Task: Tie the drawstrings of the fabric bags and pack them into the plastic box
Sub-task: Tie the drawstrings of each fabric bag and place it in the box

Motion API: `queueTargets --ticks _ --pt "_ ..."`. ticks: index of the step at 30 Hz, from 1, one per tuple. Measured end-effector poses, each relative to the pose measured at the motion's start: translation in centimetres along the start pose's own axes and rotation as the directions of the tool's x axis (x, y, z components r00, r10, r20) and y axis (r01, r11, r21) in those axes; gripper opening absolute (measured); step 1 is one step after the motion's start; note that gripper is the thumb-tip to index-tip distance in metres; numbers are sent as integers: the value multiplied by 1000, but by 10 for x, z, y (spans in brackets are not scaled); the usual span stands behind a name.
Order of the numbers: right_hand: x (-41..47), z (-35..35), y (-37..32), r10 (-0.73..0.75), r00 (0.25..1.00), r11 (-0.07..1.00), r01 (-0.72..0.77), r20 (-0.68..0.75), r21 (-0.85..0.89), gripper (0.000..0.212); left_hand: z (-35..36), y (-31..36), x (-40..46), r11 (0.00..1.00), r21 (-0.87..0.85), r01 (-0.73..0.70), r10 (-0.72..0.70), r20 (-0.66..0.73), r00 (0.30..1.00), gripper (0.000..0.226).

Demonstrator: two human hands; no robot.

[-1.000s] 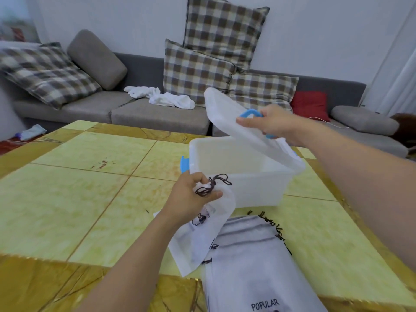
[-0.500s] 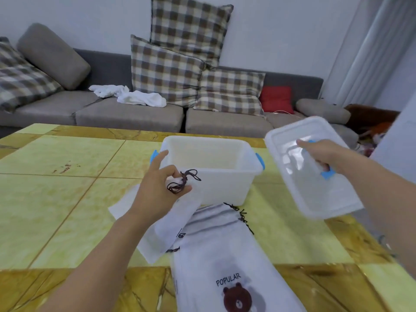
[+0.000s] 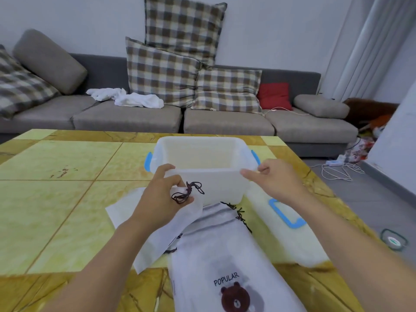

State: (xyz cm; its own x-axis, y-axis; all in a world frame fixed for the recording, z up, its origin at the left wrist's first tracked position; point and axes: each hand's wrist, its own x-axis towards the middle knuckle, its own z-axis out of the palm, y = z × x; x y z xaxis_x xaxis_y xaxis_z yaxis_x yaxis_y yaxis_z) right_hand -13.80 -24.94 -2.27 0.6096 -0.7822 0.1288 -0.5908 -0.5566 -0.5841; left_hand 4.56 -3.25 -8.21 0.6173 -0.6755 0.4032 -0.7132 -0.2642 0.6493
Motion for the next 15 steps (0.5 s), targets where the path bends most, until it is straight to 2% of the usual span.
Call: queueTargets --ticks 2,3,5,7,9,10,12,13,15 --pt "-20 5 -45 -2 978 999 -7 207 44 70 -1 1 1 999 -33 28 -29 -37 999 29" --pt "-25 12 -59 6 972 999 -16 236 37 70 -1 2 1 998 -50 41 -43 -51 998 30" --pt "-28 27 -75 -26 985 999 21 172 34 77 -3 4 0 996 -74 45 -50 -57 997 31" --pt "-28 44 -84 -95 953 990 60 287 126 79 -5 4 -2 998 -62 28 -31 -60 998 30" --pt "-29 67 -89 -130 885 957 -5 447 290 62 -6 4 -4 1000 -19 13 -14 -42 999 28" --pt "-28 78 -90 -151 865 932 -37 478 361 48 -6 3 -4 1000 -3 13 -13 -27 1000 29" --pt "-25 95 -96 -214 864 887 -24 456 460 21 -11 4 -5 1000 3 28 -28 -7 1000 36" --pt "-23 97 -100 -245 883 885 36 401 463 12 -15 4 -5 999 -3 36 -36 -23 999 43" --pt "-19 88 -111 -282 919 865 119 276 488 8 -28 3 -5 996 -27 82 -84 -92 992 62"
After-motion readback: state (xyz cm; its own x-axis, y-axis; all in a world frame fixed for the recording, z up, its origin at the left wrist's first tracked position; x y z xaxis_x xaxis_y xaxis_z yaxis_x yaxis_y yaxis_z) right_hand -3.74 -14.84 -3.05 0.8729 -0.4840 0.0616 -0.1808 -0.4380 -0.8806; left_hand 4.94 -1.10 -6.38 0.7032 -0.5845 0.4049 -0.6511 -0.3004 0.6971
